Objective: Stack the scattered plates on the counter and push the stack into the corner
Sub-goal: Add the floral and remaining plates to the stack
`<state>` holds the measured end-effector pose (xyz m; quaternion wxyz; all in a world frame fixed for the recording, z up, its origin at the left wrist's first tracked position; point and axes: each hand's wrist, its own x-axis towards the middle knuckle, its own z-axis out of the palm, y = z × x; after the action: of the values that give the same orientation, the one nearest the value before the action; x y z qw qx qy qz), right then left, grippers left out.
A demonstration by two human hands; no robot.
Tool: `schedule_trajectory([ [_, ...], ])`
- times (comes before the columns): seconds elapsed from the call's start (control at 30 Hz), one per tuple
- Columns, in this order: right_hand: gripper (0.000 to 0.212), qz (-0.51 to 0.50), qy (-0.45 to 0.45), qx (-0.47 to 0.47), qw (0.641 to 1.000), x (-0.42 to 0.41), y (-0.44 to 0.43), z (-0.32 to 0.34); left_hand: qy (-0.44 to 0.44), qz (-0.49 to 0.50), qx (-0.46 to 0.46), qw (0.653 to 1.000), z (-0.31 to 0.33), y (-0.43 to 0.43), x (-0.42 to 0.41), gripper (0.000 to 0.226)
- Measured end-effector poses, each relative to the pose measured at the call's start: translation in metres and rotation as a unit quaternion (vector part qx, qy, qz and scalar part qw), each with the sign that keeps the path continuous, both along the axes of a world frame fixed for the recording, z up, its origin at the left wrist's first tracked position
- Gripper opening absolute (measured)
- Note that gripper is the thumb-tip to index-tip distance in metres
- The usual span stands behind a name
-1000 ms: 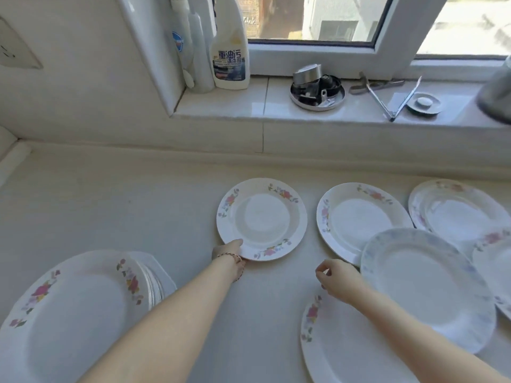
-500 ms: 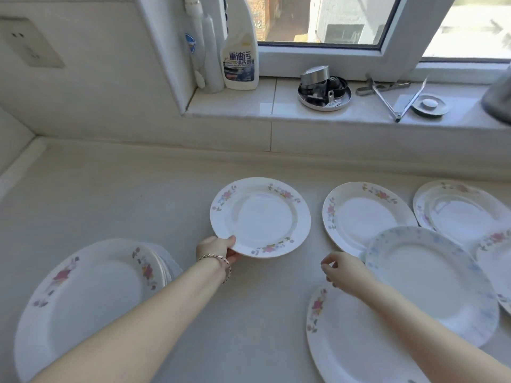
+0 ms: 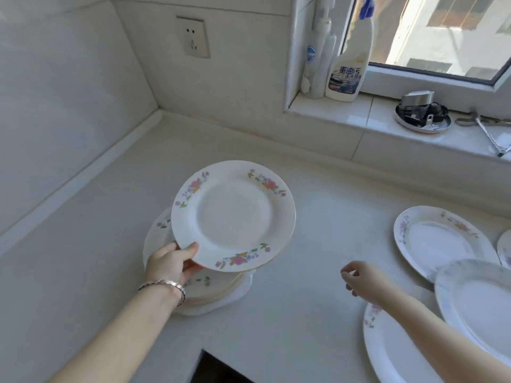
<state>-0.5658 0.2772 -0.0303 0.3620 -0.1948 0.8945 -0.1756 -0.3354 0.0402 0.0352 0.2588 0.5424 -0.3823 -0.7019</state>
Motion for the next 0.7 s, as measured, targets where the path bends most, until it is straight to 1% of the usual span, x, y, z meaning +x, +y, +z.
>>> schedule_trajectory([
  [0.13, 0.01, 0.01, 0.008, -0.006, 1.0, 0.009, -0.012, -0.001, -0.017, 0.03, 0.023, 0.999, -0.008, -0.012, 0.032, 0.021],
  [0.3, 0.012, 0.026, 0.021, 0.001, 0.999, 0.015, -0.022, 0.002, -0.038, 0.068, 0.047, 0.996, -0.025, -0.022, 0.052, 0.022],
  [0.4, 0.011, 0.027, 0.021, 0.005, 0.999, 0.017, -0.023, 0.003, -0.06, 0.062, 0.045, 0.995, -0.028, -0.021, 0.053, 0.021],
  [0.5, 0.011, 0.027, 0.021, 0.009, 0.999, 0.017, -0.023, 0.002, -0.105, 0.017, 0.024, 0.994, -0.027, -0.022, 0.054, 0.019],
  [0.57, 0.011, 0.029, 0.019, 0.013, 0.999, 0.019, -0.023, 0.002, -0.163, -0.029, 0.002, 0.986, -0.026, -0.022, 0.056, 0.019],
  [0.7, 0.011, 0.043, 0.02, 0.026, 0.999, 0.021, -0.022, 0.0, -0.288, -0.148, -0.037, 0.945, -0.026, -0.022, 0.061, 0.028],
])
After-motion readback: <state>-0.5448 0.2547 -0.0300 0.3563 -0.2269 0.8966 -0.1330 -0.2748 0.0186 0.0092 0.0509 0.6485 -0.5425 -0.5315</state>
